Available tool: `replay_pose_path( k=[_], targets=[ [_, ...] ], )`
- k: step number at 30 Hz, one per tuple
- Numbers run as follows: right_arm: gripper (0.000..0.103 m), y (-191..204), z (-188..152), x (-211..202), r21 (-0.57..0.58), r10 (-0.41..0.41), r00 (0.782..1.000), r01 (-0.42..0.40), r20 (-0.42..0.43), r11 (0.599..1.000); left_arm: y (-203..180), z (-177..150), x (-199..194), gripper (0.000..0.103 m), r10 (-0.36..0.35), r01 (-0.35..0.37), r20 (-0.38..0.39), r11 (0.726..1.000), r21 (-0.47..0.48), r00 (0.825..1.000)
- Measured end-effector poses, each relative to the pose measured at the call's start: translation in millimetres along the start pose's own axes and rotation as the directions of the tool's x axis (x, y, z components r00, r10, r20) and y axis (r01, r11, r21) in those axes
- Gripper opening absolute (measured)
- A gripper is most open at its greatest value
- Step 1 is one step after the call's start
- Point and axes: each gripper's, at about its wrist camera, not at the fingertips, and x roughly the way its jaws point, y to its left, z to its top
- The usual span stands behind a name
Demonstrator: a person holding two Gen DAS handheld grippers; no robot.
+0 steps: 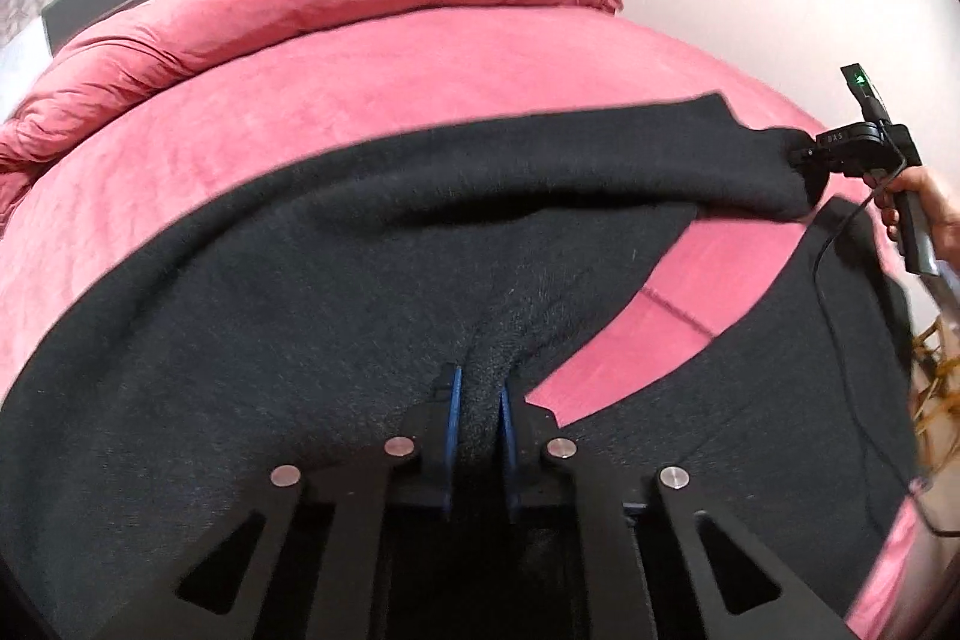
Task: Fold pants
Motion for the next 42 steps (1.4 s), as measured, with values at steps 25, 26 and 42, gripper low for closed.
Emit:
replay_pose_path(
  k=[25,26,42],
  targets=[
    [0.047,-2.2,-82.4,-60.8,0.042,-0.151,0.974,0.146,0.168,0.988,95.5,-57.8,-77.8,0.078,0.062,-0.047,0.034,0.943,-0.329,0.998],
    [0.047,17.4,-91.8,-64.3,-0.025,-0.118,0.979,0.124,0.167,0.992,107.7,-63.0,-79.7,0.078,0.07,-0.059,0.017,0.927,-0.371,0.997],
    [0.047,265.5,-107.1,-25.4,-0.35,0.137,0.982,-0.174,-0.128,0.921,275.2,-94.0,-150.5,0.094,0.3,-0.203,-0.024,0.582,-0.788,0.954]
  ],
)
